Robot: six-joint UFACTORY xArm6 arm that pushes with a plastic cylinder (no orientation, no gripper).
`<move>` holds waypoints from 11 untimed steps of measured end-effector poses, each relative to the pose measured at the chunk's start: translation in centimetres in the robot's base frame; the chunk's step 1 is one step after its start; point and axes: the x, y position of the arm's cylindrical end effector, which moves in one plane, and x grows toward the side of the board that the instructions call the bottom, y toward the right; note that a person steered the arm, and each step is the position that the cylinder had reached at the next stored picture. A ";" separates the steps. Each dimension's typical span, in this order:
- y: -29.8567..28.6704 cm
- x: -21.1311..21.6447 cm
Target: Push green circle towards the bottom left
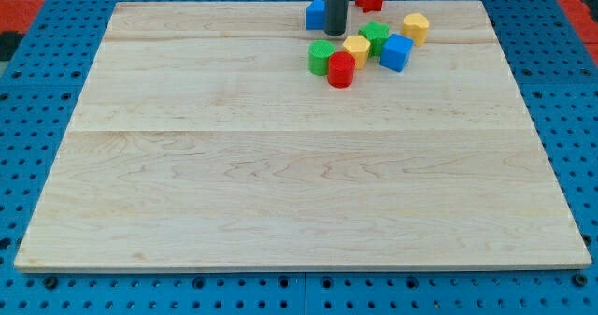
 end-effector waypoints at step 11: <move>-13.3 30.0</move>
